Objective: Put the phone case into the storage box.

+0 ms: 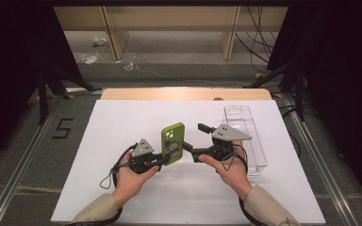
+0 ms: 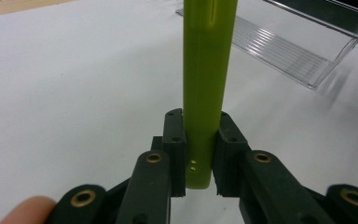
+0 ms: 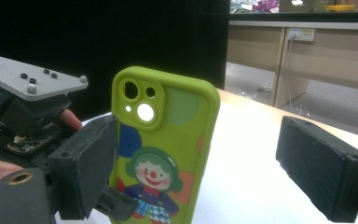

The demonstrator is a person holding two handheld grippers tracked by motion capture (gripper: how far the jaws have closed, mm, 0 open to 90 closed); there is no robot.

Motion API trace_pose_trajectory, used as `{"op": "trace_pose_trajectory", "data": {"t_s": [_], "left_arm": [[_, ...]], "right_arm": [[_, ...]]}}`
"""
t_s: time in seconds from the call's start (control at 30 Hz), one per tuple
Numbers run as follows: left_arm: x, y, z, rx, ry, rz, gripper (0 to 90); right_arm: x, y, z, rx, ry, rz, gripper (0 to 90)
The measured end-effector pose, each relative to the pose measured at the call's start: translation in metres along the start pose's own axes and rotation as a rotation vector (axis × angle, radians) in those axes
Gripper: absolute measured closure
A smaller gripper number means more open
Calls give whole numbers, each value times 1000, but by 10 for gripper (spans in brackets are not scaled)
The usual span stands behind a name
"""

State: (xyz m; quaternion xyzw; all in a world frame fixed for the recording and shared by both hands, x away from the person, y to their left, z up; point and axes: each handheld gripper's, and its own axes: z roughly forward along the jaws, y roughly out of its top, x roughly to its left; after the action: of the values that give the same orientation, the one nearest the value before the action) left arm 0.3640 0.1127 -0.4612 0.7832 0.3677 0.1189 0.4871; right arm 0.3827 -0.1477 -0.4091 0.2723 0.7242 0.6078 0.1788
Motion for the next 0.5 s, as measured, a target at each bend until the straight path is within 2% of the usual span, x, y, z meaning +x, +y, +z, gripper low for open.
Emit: {"op": "trace_pose_trajectory", "data": {"t_s": [0.5], "left_arm": [[-8, 3, 7, -5, 20, -2, 771]], "right_arm": [[5, -1, 5, -1, -18, 5, 121]]}}
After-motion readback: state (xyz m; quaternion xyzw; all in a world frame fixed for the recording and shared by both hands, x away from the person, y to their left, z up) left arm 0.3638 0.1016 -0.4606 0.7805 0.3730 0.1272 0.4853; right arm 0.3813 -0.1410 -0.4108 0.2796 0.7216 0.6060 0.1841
